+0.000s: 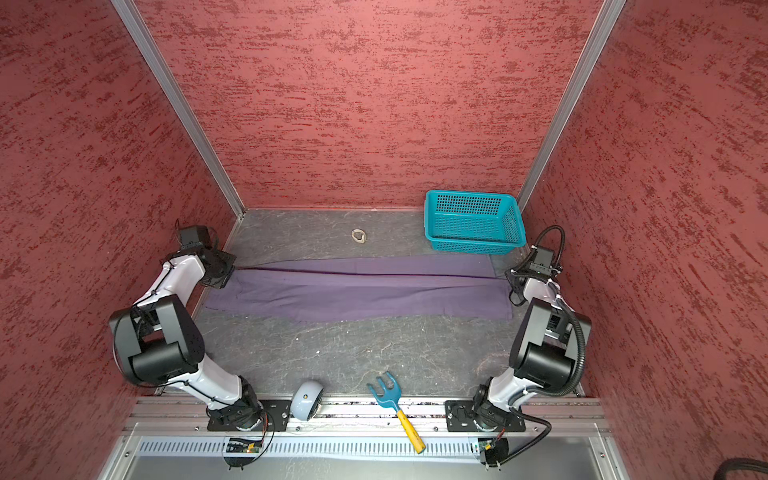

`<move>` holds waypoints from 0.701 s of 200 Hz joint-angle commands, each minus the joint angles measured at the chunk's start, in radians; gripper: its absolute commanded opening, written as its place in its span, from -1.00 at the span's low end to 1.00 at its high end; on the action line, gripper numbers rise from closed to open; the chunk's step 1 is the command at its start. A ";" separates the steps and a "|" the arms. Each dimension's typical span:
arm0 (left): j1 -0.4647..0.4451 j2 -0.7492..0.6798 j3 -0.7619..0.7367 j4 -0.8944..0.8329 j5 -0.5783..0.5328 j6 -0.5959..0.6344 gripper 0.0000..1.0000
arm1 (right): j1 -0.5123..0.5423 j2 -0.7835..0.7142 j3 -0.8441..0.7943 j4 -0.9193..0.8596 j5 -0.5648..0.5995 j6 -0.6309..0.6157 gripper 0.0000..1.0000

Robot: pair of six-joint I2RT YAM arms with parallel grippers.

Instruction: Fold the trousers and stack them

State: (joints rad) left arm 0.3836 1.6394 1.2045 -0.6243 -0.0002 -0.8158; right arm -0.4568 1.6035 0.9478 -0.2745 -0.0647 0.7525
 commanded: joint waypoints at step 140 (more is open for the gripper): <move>-0.009 0.105 0.132 0.057 -0.029 -0.029 -1.00 | 0.003 0.041 0.200 0.070 0.058 0.082 -1.00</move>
State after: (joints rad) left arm 0.3645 1.7042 1.2972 -0.6117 0.0147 -0.8230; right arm -0.4408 1.6161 1.0885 -0.2375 -0.0696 0.8089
